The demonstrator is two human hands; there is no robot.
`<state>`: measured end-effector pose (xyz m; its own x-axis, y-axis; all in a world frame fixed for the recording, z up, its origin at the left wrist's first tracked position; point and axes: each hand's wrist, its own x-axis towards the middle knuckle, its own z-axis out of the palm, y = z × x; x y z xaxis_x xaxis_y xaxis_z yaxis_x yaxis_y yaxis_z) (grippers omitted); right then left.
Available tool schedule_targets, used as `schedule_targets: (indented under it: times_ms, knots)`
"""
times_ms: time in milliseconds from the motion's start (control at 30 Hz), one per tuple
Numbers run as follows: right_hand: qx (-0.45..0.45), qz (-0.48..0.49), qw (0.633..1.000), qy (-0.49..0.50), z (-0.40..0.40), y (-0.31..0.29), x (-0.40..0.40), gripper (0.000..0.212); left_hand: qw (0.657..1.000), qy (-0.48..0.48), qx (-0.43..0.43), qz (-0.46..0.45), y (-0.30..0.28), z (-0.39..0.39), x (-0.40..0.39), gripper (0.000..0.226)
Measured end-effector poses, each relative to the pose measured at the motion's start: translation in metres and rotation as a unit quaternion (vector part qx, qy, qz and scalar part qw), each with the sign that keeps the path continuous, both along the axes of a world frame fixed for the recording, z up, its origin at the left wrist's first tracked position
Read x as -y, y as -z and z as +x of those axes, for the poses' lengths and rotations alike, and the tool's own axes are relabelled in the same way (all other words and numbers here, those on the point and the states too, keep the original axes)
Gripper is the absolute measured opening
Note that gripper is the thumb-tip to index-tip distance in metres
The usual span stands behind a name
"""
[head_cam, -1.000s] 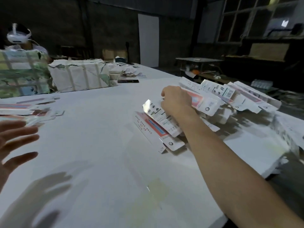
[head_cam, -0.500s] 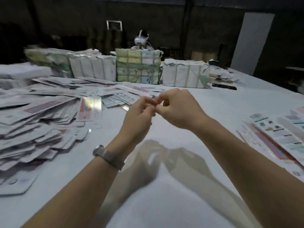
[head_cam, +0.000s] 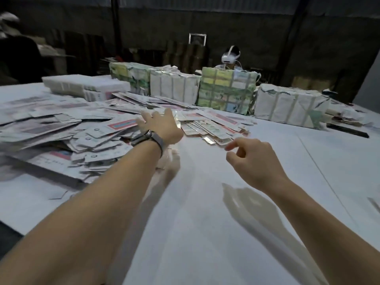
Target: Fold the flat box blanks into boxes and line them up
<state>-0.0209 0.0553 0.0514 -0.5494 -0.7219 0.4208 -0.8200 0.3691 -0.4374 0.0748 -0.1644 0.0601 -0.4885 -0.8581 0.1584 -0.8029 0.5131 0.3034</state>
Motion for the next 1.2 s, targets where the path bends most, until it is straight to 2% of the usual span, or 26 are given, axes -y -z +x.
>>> schedule_targets:
  times_ms: [67,167,233,333,400,500,567,600,633,667,733,800,833,933,1033,1067,1133,1200]
  knots:
    - [0.014,-0.008,1.0,-0.007,0.001,-0.002,-0.001,0.017,0.997,-0.058,0.057,0.004,0.004,0.015,0.034,0.082]
    - [0.018,-0.03,0.999,-0.018,0.001,-0.005,-0.002,0.017,0.982,-0.134,0.117,0.059,0.013,0.04,0.071,0.1]
    - [0.016,-0.046,0.998,-0.026,0.002,-0.008,-0.002,0.016,0.98,-0.131,0.148,0.024,0.018,0.045,0.075,0.081]
    - [0.004,-0.058,0.998,-0.029,0.003,-0.011,-0.001,0.014,0.971,-0.071,0.188,-0.131,0.023,0.038,0.063,0.038]
    - [0.006,-0.06,0.998,-0.028,0.002,-0.012,-0.001,0.014,0.967,-0.043,0.193,-0.162,0.017,0.034,0.043,0.028]
    - [0.015,-0.063,0.998,-0.022,-0.001,-0.013,-0.003,0.015,0.977,0.009,0.131,-0.167,-0.006,0.027,0.006,0.027]
    - [0.018,-0.079,0.997,-0.01,-0.005,-0.015,-0.005,0.014,0.986,0.062,0.051,-0.148,-0.024,0.024,-0.019,0.025]
    - [0.023,-0.1,0.995,0.001,-0.008,-0.017,-0.007,0.014,0.99,0.103,-0.01,-0.096,-0.031,0.022,-0.034,0.024]
    - [0.035,-0.133,0.99,0.013,-0.011,-0.02,-0.009,0.016,0.984,0.157,-0.084,-0.006,-0.037,0.019,-0.051,0.025]
    - [0.057,-0.171,0.983,0.021,-0.014,-0.025,-0.011,0.021,0.957,0.209,-0.165,0.11,-0.041,0.017,-0.07,0.025]
    - [0.129,-0.232,0.964,0.027,-0.02,-0.033,-0.017,0.037,0.858,0.291,-0.28,0.316,-0.041,0.015,-0.106,0.026]
    - [0.21,-0.251,0.945,0.024,-0.023,-0.038,-0.024,0.048,0.768,0.342,-0.325,0.432,-0.031,0.011,-0.133,0.035]
    - [0.252,-0.257,0.933,0.016,-0.023,-0.039,-0.027,0.053,0.734,0.356,-0.337,0.47,-0.024,0.009,-0.143,0.042]
    - [0.355,-0.287,0.889,-0.032,-0.019,-0.032,-0.035,0.058,0.65,0.369,-0.366,0.554,-0.007,0.005,-0.161,0.05]
    - [0.393,-0.3,0.867,-0.058,-0.013,-0.025,-0.035,0.053,0.589,0.375,-0.408,0.588,-0.001,0.006,-0.175,0.028]
    - [0.399,-0.31,0.86,-0.068,-0.01,-0.024,-0.034,0.053,0.561,0.369,-0.434,0.6,0.001,0.006,-0.178,0.03]
    - [0.375,-0.311,0.87,-0.078,-0.004,-0.02,-0.031,0.058,0.529,0.349,-0.482,0.605,0.005,0.005,-0.179,0.048]
    - [0.331,-0.273,0.901,-0.068,0.0,-0.016,-0.029,0.067,0.525,0.343,-0.511,0.587,0.008,0.002,-0.177,0.051]
